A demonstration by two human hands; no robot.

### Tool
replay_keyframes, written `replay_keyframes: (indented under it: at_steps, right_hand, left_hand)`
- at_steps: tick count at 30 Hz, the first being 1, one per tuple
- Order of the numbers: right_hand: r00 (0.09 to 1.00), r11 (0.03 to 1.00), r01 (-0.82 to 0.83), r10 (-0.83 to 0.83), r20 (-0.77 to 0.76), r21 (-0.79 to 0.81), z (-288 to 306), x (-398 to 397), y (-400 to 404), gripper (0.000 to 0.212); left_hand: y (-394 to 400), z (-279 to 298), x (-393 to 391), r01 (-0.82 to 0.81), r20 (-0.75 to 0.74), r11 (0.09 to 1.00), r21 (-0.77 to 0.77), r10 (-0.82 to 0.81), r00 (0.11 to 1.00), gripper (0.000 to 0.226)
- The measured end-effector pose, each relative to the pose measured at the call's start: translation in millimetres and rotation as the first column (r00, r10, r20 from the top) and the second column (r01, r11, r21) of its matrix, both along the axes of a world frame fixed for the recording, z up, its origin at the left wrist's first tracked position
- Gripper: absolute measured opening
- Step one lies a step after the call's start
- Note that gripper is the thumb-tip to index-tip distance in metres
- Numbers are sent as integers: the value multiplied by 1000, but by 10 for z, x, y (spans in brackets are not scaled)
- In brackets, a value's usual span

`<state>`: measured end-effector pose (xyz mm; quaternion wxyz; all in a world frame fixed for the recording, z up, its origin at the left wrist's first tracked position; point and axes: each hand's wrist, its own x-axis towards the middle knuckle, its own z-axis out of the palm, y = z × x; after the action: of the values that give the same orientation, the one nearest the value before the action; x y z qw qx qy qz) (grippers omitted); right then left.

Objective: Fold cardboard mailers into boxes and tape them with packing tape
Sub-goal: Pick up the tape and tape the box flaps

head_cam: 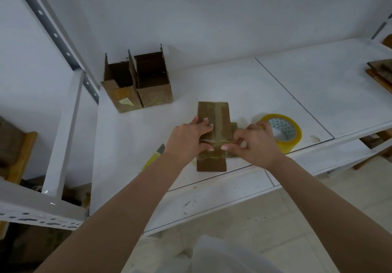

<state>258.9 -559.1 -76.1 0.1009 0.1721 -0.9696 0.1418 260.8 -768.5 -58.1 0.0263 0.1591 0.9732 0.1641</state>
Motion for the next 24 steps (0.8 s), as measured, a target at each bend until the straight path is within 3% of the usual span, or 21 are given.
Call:
replay_keyframes:
  at_steps: [2, 6, 10, 12, 15, 18, 21, 24]
  right_hand:
    - [998, 996, 66, -67, -5, -63, 73, -64, 91, 61]
    - [986, 987, 156, -159, -52, -44, 164, -212, 199, 27]
    - [985, 982, 165, -169, -33, -96, 245, -271, 209, 19]
    - [986, 974, 148, -159, -55, -172, 312, -270, 208, 17]
    - [984, 965, 116, -144, -107, -235, 489, -298, 192, 21]
    - [988, 972, 81, -107, -108, -220, 679, -359, 119, 29]
    - [996, 981, 23, -5, 92, -194, 766, -407, 17, 35]
    - [929, 927, -34, 168, 331, -373, 678, -387, -13, 31]
  left_hand:
    - [52, 60, 7, -72, -5, 994, 86, 73, 997, 72]
    - [379, 152, -61, -314, -114, 943, 112, 326, 939, 89]
    - [696, 156, -170, -461, 108, 887, -23, 461, 881, 119]
    - [718, 175, -198, -465, 167, 884, -46, 466, 869, 117]
    - [582, 286, -228, -318, 102, 946, -71, 324, 941, 105]
    - [359, 459, -217, -4, 75, 994, -109, 12, 997, 96]
    - [191, 540, -204, 290, -25, 936, -198, -300, 954, 98]
    - [62, 494, -229, 368, -171, 878, -306, -431, 886, 92]
